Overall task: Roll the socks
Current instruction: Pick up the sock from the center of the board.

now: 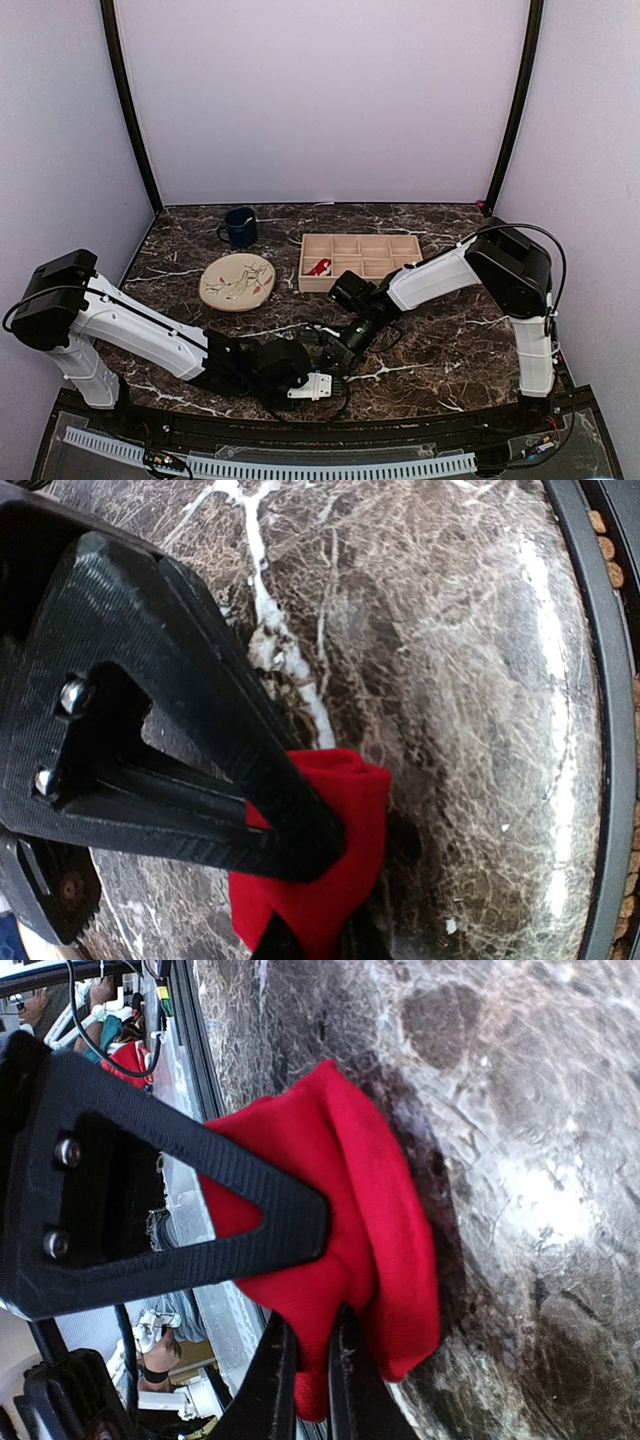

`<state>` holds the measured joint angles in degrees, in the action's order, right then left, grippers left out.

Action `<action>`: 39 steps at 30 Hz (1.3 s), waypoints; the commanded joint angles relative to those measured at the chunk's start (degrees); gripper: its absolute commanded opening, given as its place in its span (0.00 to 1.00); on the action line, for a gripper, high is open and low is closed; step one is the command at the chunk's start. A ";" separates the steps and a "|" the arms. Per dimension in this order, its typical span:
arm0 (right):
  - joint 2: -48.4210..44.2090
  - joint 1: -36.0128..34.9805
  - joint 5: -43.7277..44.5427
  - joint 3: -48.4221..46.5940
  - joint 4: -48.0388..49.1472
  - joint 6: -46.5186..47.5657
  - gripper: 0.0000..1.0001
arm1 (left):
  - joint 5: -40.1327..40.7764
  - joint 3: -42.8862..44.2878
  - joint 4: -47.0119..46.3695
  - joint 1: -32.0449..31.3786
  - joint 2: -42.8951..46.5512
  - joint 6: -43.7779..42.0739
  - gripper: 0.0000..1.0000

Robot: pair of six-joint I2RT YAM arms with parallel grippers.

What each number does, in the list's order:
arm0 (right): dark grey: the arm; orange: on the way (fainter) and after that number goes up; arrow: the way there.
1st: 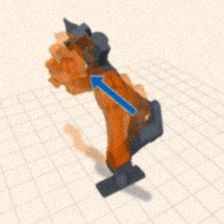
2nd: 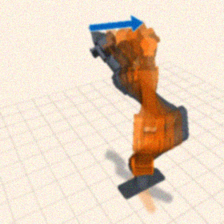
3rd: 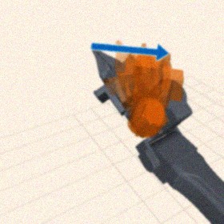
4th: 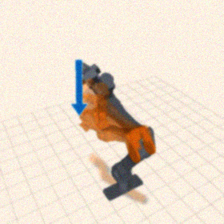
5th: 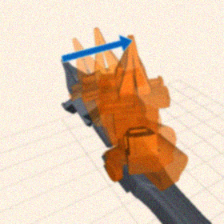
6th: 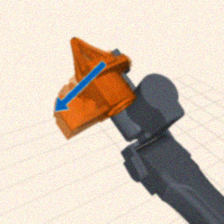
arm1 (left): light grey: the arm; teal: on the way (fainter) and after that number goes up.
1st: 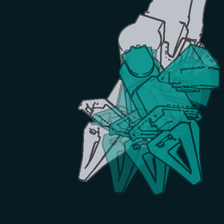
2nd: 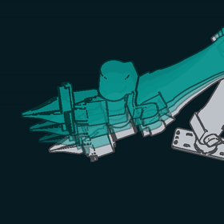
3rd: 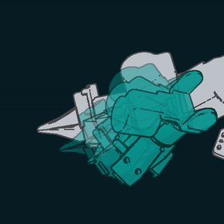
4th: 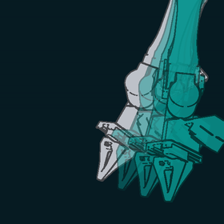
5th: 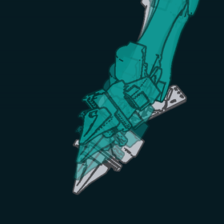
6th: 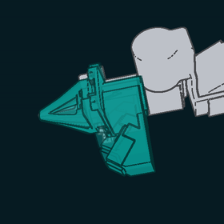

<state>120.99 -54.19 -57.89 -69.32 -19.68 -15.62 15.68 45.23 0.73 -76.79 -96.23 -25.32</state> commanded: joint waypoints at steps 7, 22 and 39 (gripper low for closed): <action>-1.00 1.20 0.14 2.57 4.34 -4.10 0.23 | -3.11 1.41 3.53 0.08 -2.66 1.65 0.00; -11.08 4.61 2.56 14.66 16.67 -12.23 0.38 | -7.62 4.15 7.44 4.85 0.22 7.16 0.00; -26.15 12.69 24.41 19.55 18.75 -13.74 0.38 | -5.24 16.34 11.62 14.76 0.83 4.87 0.00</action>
<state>97.27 -42.98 -42.28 -50.41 -0.54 -30.33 9.45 56.58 10.50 -64.47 -97.14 -18.98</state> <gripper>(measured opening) 0.388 0.095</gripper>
